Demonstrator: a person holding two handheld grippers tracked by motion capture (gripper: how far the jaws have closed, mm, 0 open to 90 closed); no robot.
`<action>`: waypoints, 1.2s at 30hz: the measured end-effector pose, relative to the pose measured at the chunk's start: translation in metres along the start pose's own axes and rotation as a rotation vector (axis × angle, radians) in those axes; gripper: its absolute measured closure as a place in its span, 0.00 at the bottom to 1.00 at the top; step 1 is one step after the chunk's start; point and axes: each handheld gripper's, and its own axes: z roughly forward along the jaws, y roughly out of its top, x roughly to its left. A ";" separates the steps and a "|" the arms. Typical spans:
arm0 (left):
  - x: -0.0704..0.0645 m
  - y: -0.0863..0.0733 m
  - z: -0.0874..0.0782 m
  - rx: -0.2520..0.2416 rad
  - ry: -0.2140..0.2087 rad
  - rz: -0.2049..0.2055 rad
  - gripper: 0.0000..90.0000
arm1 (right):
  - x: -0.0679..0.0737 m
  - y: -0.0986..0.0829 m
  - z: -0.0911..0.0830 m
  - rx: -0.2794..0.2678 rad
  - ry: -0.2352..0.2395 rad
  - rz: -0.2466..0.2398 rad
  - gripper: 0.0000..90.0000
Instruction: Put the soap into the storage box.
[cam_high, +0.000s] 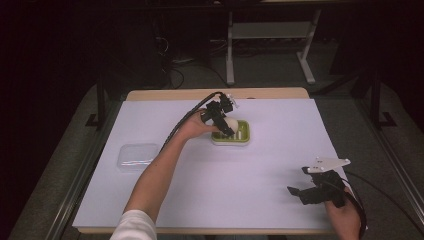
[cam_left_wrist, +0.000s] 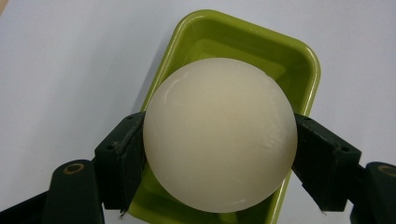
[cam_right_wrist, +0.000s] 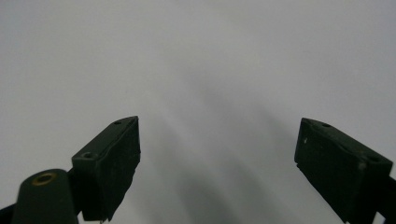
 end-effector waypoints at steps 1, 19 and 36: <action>0.000 0.000 0.000 0.003 -0.001 0.000 0.28 | 0.000 0.000 0.000 0.000 0.002 0.000 0.15; -0.001 0.001 0.002 0.007 0.005 -0.005 0.28 | -0.001 0.002 0.003 0.009 0.002 -0.008 0.15; -0.004 0.002 0.002 0.022 0.013 0.016 0.28 | -0.003 0.001 0.003 0.014 0.007 0.011 0.15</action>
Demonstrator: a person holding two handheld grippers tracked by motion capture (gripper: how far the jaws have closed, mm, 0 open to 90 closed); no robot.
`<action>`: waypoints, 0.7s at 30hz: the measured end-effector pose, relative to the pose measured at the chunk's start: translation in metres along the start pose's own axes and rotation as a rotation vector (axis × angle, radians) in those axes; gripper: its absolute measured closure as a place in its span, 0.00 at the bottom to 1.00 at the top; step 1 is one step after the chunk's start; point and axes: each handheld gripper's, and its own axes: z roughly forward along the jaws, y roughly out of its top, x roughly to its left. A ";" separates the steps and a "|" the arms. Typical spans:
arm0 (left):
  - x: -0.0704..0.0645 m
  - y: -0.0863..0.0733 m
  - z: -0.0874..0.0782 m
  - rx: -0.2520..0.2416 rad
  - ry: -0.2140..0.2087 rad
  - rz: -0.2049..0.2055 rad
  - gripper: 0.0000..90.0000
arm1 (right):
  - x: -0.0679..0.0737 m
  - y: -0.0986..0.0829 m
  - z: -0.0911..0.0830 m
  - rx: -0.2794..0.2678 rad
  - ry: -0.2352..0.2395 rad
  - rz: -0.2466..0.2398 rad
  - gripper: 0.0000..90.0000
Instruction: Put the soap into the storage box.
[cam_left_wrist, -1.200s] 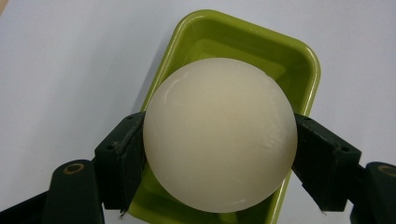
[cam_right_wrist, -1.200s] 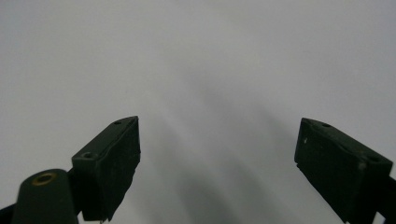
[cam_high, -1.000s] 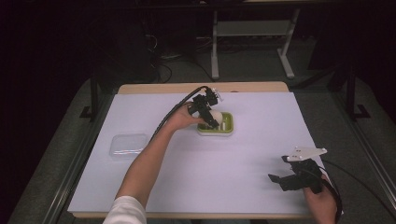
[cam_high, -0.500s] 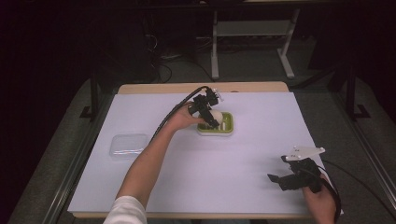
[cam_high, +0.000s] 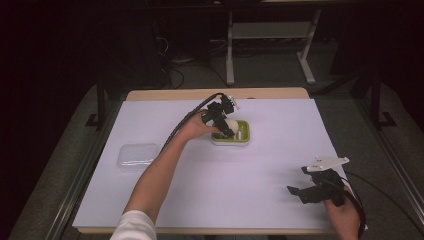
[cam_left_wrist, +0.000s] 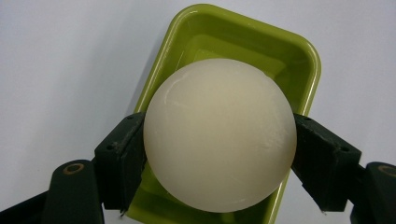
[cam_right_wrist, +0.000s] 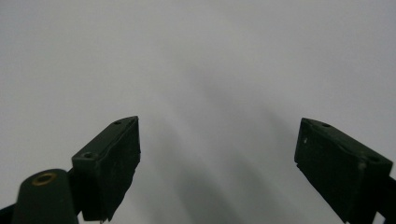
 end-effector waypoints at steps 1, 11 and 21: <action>-0.001 0.000 0.000 -0.002 -0.004 -0.004 0.28 | 0.000 0.000 0.000 0.000 0.001 0.001 0.15; -0.003 0.002 0.004 0.012 -0.003 0.009 0.28 | -0.001 -0.001 -0.002 -0.010 0.005 0.011 0.15; -0.002 0.001 0.004 0.020 -0.006 0.002 0.27 | -0.001 -0.001 -0.001 -0.008 0.007 0.008 0.15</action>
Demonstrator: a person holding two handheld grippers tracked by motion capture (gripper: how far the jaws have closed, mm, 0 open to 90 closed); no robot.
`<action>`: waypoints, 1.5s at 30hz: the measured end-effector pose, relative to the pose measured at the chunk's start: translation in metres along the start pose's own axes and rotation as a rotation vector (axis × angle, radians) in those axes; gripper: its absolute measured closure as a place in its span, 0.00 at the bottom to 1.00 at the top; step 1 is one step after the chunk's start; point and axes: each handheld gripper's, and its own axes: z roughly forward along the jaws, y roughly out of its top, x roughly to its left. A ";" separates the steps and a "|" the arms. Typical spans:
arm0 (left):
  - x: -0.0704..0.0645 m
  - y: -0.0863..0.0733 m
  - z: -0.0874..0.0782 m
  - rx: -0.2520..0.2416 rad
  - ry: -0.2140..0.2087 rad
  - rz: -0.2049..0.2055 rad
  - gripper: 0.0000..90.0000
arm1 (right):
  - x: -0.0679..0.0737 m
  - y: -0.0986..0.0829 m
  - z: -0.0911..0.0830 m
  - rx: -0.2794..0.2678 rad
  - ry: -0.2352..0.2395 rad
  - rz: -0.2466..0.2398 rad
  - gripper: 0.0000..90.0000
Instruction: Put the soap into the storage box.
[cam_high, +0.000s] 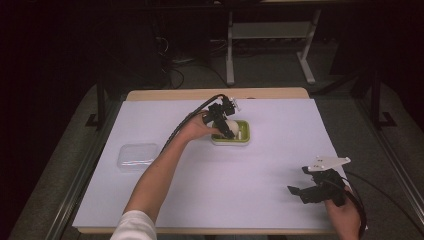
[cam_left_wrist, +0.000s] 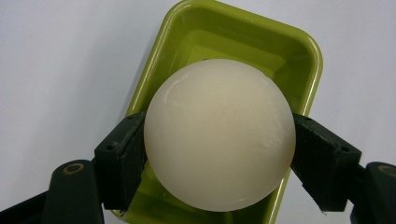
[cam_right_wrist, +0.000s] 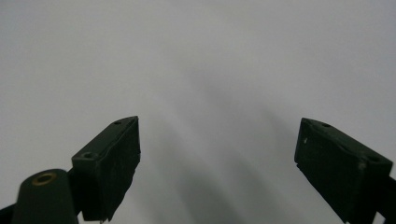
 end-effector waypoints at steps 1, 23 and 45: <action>0.000 0.000 0.000 -0.003 0.000 0.004 0.27 | 0.000 0.000 0.000 0.000 0.000 0.002 0.15; -0.001 -0.002 -0.024 -0.089 -0.011 0.000 0.28 | 0.002 0.002 0.002 0.011 0.000 -0.002 0.15; -0.010 -0.013 -0.045 -0.137 -0.023 -0.001 0.27 | 0.005 0.004 0.004 0.013 0.006 0.000 0.15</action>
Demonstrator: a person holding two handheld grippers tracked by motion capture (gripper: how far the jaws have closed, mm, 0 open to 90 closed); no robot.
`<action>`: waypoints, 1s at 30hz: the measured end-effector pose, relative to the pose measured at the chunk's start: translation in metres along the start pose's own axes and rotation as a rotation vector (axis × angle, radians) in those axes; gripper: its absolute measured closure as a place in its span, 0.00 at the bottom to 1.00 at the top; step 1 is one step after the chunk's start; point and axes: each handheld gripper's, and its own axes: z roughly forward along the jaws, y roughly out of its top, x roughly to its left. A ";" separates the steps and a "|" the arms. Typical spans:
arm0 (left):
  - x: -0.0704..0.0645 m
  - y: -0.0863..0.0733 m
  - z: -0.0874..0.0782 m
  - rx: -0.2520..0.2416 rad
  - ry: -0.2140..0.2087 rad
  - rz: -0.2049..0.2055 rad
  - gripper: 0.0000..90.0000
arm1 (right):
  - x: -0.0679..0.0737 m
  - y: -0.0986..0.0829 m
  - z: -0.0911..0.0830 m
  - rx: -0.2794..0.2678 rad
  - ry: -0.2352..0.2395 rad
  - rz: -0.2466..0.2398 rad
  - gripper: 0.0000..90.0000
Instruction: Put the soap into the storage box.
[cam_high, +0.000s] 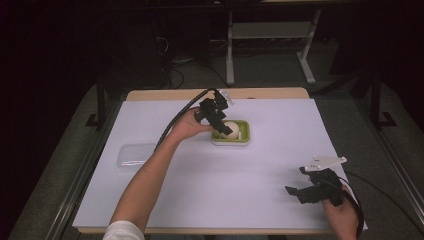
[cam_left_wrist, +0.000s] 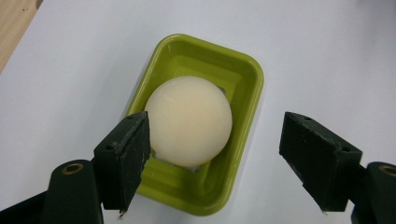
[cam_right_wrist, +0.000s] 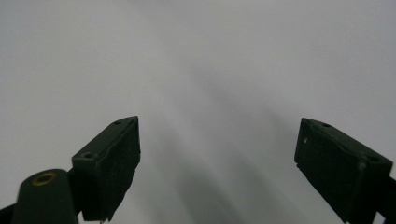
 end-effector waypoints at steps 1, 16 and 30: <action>0.000 -0.002 -0.002 0.002 -0.006 -0.010 0.27 | 0.000 0.000 0.000 -0.001 0.000 -0.001 0.15; -0.009 -0.018 -0.024 -0.021 0.002 -0.001 0.27 | 0.001 0.000 -0.001 -0.005 -0.013 0.001 0.15; -0.020 -0.030 -0.032 -0.038 0.005 -0.017 0.26 | -0.002 -0.003 -0.003 -0.014 -0.028 0.007 0.15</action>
